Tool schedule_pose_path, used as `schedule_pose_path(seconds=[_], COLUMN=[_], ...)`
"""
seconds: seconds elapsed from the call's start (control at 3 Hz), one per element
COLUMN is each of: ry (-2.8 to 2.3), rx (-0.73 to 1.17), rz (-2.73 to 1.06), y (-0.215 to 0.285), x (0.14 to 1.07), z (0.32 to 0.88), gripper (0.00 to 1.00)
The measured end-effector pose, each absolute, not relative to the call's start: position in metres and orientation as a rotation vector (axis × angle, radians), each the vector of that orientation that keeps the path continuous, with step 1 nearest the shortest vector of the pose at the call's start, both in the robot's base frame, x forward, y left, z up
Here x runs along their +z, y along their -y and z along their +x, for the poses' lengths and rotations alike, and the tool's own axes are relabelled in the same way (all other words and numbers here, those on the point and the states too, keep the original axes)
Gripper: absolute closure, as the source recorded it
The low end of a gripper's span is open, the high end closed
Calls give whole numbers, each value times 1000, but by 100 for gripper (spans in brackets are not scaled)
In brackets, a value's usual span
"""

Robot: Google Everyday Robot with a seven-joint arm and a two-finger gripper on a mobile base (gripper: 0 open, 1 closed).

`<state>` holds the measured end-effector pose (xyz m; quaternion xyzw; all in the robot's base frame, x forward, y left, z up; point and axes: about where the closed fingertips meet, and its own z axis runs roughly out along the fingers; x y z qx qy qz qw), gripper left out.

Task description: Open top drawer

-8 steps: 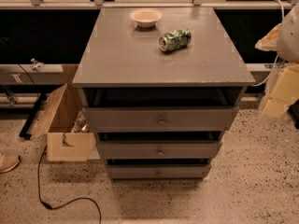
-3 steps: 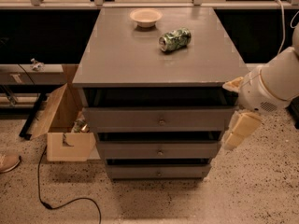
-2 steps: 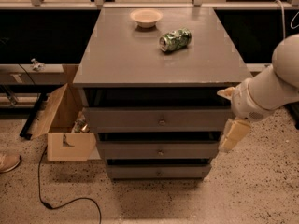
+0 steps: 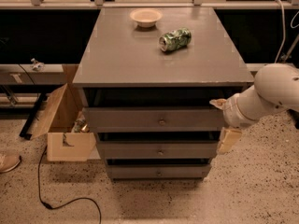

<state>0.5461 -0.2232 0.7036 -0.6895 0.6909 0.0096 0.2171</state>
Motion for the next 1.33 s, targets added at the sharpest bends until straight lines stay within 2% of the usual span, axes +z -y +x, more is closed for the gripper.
schedule_pose_path(seconds=[0.67, 1.33], ry=[-1874, -1778], rx=[0, -95], rz=[-1955, -2101], y=[222, 228], x=[695, 657], z=[556, 615], gripper=[0, 0])
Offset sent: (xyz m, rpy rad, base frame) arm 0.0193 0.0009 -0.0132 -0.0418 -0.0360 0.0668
